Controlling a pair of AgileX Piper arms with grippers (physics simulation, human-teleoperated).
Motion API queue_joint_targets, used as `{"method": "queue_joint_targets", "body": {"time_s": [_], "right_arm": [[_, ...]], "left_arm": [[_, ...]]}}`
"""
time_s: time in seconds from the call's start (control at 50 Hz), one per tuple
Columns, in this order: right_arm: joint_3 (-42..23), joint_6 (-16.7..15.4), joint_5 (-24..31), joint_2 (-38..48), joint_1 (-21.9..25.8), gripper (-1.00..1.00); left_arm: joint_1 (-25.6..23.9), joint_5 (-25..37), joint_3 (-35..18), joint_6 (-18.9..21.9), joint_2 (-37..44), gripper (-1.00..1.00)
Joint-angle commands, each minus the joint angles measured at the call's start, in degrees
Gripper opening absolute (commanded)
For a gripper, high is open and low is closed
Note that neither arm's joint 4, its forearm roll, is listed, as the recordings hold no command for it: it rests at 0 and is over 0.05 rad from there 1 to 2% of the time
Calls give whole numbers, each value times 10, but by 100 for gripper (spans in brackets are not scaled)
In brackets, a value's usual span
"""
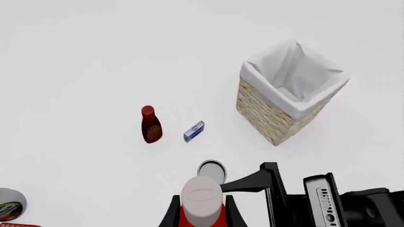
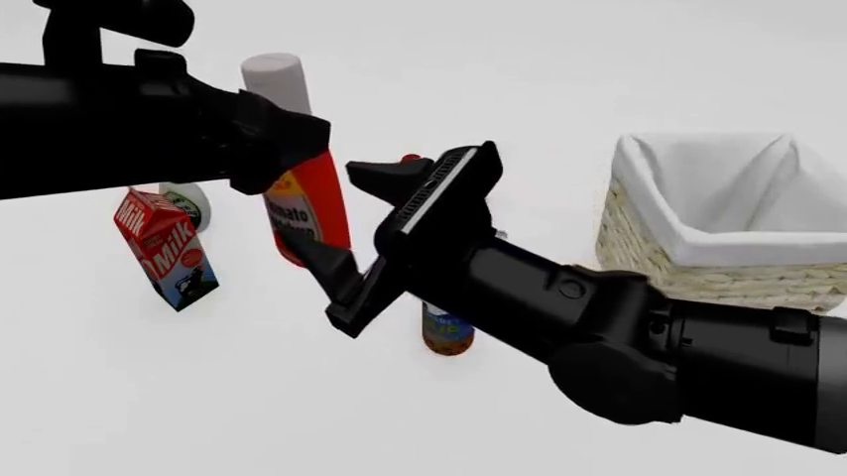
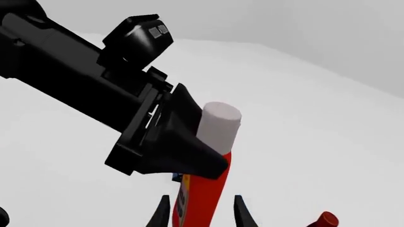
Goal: Pick the ketchup and place it in the basket.
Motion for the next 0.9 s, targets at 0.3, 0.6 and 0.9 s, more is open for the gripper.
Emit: {"method": "queue_joint_targets", "body": {"time_s": [0.3, 0.6, 0.9], "right_arm": [[-31, 17, -23, 61, -11, 100], [-28, 13, -31, 71, -30, -100], [-11, 1, -13, 52, -59, -100]], "left_arm": [[-2, 12, -17, 6, -2, -100], [-5, 27, -22, 1, -25, -100], [-21, 45, -28, -8, -63, 100]]}}
